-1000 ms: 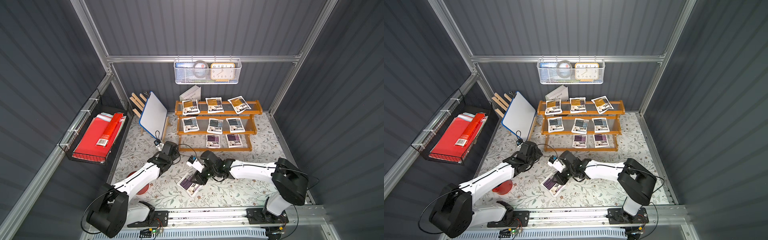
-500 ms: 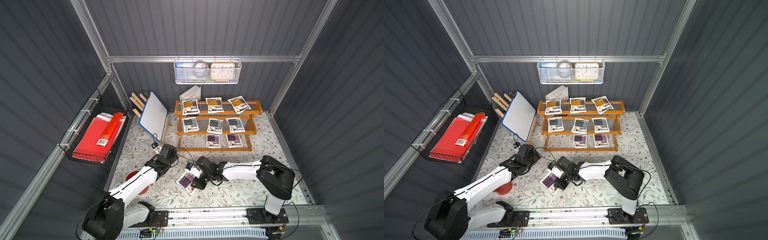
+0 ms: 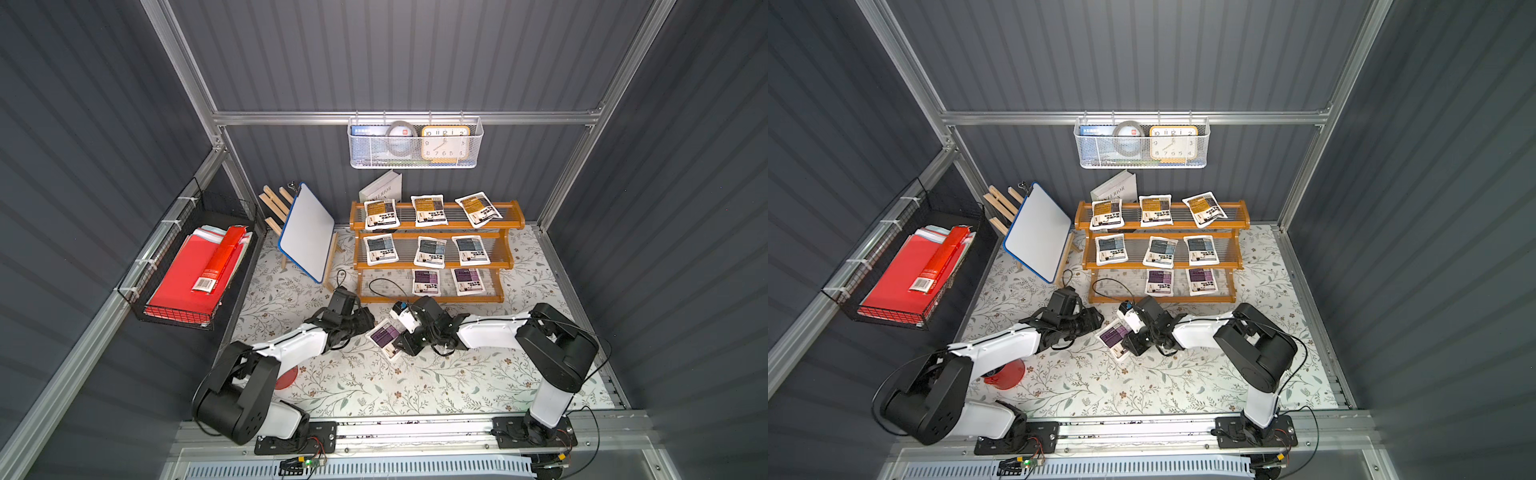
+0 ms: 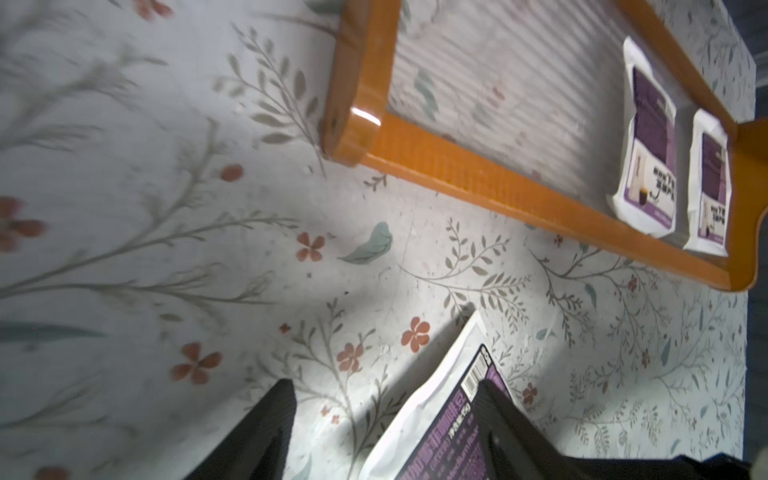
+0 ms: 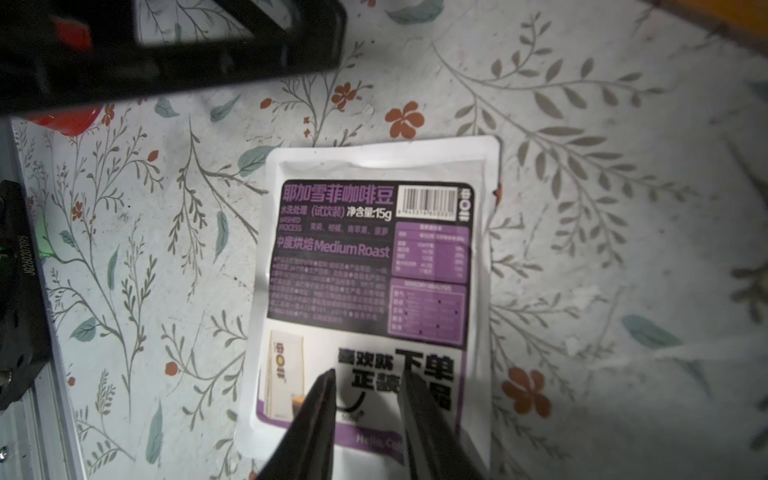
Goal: Place the bagged coffee beans on the shelf by color
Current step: Pick up the bagged coffee beans at the center of the board.
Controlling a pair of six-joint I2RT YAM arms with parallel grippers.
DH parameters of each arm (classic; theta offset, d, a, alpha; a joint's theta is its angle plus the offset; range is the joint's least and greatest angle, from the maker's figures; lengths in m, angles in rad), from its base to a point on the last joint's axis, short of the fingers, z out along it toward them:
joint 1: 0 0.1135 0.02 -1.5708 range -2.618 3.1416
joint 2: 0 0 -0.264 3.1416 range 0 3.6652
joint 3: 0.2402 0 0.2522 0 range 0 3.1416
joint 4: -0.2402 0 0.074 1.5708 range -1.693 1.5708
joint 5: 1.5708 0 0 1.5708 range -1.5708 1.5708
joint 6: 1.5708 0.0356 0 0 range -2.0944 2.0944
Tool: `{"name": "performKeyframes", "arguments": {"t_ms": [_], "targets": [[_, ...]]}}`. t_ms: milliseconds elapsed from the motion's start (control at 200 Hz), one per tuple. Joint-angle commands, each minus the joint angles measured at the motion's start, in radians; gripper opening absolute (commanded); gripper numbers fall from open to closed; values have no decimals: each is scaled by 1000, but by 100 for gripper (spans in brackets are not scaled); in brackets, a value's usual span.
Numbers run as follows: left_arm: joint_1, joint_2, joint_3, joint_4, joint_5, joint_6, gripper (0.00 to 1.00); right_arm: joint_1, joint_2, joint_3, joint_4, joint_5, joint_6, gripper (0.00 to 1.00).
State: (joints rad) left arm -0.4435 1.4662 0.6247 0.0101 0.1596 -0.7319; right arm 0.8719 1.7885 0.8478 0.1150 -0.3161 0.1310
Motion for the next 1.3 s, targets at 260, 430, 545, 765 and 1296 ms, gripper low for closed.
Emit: {"name": "performKeyframes", "arguments": {"t_ms": [260,430,545,765,1296], "targets": [[8,118,25,-41,280,153,66,-25,55,-81,-152,110,41,32],[8,92,-10,-78,308,151,59,-30,51,-82,-151,112,45,32],[8,68,-17,-117,307,152,56,-30,48,-84,-152,107,53,31],[9,-9,-38,-260,156,125,67,-30,46,-98,-111,95,56,29],[9,36,-129,-212,362,97,51,-30,42,-119,-88,97,75,29]]}}
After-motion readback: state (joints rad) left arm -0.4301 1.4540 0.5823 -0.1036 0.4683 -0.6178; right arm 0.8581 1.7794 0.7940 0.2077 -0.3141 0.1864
